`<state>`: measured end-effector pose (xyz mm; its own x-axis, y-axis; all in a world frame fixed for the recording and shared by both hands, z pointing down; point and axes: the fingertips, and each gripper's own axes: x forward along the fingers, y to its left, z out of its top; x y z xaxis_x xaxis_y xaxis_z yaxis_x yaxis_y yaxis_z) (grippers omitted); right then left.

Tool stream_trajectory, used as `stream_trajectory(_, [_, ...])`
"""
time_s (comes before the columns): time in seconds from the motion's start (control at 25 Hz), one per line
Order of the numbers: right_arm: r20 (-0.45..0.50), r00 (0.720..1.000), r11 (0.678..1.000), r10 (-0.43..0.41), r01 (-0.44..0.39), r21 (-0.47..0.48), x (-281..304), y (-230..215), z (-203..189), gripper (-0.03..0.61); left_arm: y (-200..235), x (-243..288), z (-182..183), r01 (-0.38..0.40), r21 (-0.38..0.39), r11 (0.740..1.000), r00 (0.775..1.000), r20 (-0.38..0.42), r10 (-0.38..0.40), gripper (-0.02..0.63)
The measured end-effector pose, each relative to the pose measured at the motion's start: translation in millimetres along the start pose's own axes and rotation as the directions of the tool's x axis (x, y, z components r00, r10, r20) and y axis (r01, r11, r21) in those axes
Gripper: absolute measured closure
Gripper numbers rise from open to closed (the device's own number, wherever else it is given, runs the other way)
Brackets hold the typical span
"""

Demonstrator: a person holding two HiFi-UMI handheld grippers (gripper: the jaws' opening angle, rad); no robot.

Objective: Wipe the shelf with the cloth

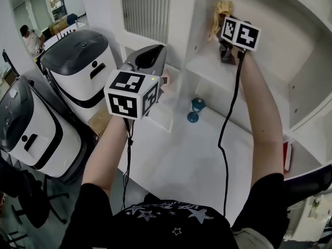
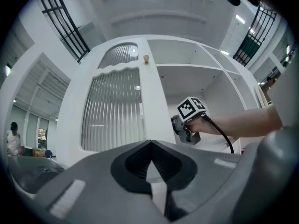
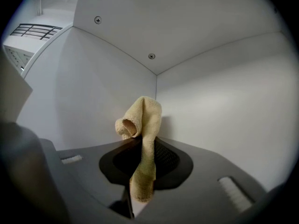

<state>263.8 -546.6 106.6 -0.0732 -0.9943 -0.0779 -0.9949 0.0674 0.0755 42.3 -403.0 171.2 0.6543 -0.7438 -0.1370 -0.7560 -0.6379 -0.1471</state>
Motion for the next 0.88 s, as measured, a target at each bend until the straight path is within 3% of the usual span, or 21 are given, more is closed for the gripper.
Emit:
stream_trajectory(0.44, [-0.058,0.998,0.999,-0.03,0.028,-0.03,7,-16,-11,0.503,3,0,-4,-0.007,-0.005,1.0,1.0,-0.006,0.007,0.612])
stream_trajectory(0.88, [-0.018,0.999,0.999,0.049,-0.05,-0.017,-66,-2,13,0.503,-17,-13,3,0.038,-0.028,0.999,0.999,0.006,-0.038,0.612])
